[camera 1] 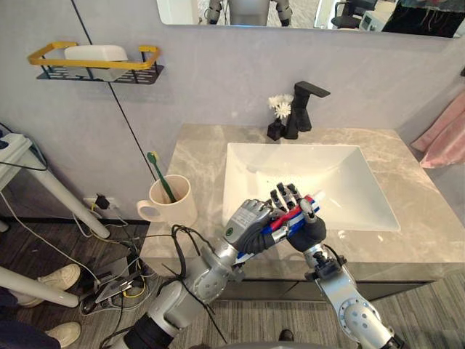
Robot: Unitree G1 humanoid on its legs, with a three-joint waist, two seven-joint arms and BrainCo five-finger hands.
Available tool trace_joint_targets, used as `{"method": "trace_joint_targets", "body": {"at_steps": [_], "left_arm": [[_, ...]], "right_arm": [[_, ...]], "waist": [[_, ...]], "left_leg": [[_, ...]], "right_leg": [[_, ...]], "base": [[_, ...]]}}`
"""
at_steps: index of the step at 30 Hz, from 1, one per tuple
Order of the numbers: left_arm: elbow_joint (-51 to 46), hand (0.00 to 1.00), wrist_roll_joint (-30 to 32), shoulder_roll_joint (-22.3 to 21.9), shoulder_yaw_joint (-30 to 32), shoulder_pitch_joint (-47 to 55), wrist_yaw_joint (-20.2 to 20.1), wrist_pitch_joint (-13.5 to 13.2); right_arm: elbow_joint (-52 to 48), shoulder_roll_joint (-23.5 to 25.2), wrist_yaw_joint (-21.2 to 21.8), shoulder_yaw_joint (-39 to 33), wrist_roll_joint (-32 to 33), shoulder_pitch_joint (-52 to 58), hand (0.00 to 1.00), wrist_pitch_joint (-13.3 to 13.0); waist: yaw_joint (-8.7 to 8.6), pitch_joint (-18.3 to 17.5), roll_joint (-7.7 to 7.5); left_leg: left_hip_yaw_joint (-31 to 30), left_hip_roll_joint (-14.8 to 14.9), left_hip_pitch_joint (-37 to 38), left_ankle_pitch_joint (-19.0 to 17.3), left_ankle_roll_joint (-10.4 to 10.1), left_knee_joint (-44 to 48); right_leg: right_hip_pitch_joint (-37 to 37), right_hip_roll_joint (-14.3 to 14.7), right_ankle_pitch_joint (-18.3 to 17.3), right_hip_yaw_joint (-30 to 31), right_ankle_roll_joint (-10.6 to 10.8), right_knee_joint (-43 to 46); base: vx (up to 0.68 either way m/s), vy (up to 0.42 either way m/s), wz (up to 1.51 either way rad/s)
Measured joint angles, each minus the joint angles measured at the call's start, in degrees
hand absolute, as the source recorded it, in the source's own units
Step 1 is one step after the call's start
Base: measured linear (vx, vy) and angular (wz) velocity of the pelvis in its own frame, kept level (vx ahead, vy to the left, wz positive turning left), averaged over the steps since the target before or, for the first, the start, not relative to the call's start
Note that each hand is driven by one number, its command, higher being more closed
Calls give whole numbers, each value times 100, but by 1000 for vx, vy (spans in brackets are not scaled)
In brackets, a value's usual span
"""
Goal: Organize washtable
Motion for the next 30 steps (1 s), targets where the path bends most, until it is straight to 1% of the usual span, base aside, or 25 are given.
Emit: {"method": "trace_joint_targets", "body": {"at_steps": [2,4,7,11,15,16,19,21,22,26,29,30], "left_arm": [[-2,100,-3,-7,6,0,6,-1],[-3,100,-11,-37,30,0,17,-3],[-3,100,-22,-58,35,-3,15,-5],[-3,100,-54,-106,51,-15,22,-22],[-5,100,-69,-186,61,-25,45,-36],[-5,0,-76,-187,60,-27,49,-37],[-5,0,-187,-169,76,-14,63,-37],[-4,0,-188,-162,136,23,78,-32],[-4,0,-191,-159,171,33,127,-31],[-6,0,-273,-166,215,84,169,-27],[-46,0,-296,-155,282,277,168,-28],[-102,0,-300,-154,300,339,169,-27]], "right_arm": [[-1,91,0,-38,-6,-1,100,-38],[-3,212,0,-94,-148,-26,100,-112],[-5,330,0,-186,-325,-26,100,-113],[-45,472,-6,-271,-500,-25,100,-119],[-51,755,-81,-431,-819,-27,100,-171],[-64,789,-121,-434,-881,-26,100,-191],[-65,976,-280,-560,-1183,-33,100,-353],[-65,1068,-398,-759,-1358,-65,100,-435],[-65,1100,-491,-897,-1437,-142,100,-528],[-66,1219,-638,-1174,-1694,-421,100,-642],[-66,1377,-754,-1534,-1776,-573,100,-835],[-65,1400,-791,-1741,-1784,-628,100,-940]], "waist": [[-27,-1,1],[-112,-3,3],[-143,-12,19],[-145,-20,39],[-147,-33,60],[-148,-33,62],[-150,-36,67],[-149,-35,69],[-151,-33,73],[-165,-30,89],[-144,-29,95],[-137,-29,97]], "left_leg": [[0,1,2,1,-1,7],[0,-1,0,0,0,8],[0,-1,4,0,0,10],[0,0,4,0,1,21],[0,0,5,0,0,32],[0,0,5,0,0,34],[0,-1,15,0,0,38],[0,-2,32,1,0,38],[0,-2,60,1,0,37],[0,-1,91,0,1,34],[1,-1,88,0,1,29],[1,-1,88,1,1,28]], "right_leg": [[1,2,3,1,-1,0],[3,0,3,-1,-1,1],[4,1,5,6,-2,1],[9,3,7,7,-5,1],[17,3,12,7,-7,1],[18,3,13,7,-8,1],[29,3,21,11,-10,1],[45,2,23,12,-11,1],[73,3,23,13,-11,1],[122,2,22,14,-11,1],[128,2,21,11,-12,0],[128,2,21,9,-13,0]], "base": [[0,0,0],[0,0,0],[0,0,0],[0,0,0],[0,0,0],[0,0,0],[0,0,0],[0,0,0],[0,0,0],[-9,-2,0],[-22,-7,-1],[0,0,0]]}}
